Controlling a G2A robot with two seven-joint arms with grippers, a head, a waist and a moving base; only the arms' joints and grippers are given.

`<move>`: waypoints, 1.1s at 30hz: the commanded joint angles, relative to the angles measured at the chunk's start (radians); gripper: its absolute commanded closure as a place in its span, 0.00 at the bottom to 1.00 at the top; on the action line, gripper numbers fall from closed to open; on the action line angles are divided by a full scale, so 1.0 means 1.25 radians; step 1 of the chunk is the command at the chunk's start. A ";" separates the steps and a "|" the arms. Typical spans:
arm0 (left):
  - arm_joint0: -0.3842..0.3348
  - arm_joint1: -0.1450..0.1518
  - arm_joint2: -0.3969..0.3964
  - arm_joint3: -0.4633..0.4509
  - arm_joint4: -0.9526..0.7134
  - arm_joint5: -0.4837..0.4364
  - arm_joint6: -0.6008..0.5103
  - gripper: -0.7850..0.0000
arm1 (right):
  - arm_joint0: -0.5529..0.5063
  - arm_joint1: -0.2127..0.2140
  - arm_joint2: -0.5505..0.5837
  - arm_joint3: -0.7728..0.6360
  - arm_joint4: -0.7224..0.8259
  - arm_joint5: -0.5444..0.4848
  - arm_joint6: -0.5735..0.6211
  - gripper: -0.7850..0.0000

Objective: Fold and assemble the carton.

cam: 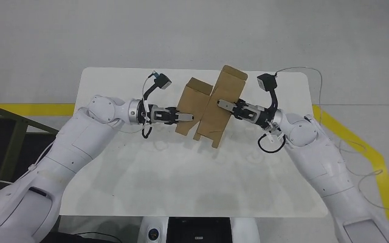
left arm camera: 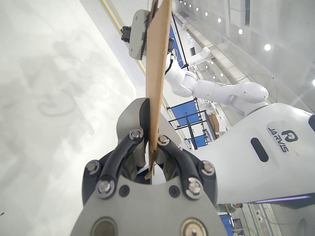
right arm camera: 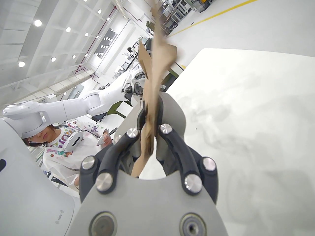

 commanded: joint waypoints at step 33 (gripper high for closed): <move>-0.033 0.043 -0.012 -0.094 0.015 0.265 -0.265 1.00 | -0.038 0.065 0.060 -0.042 0.142 0.091 0.355 0.00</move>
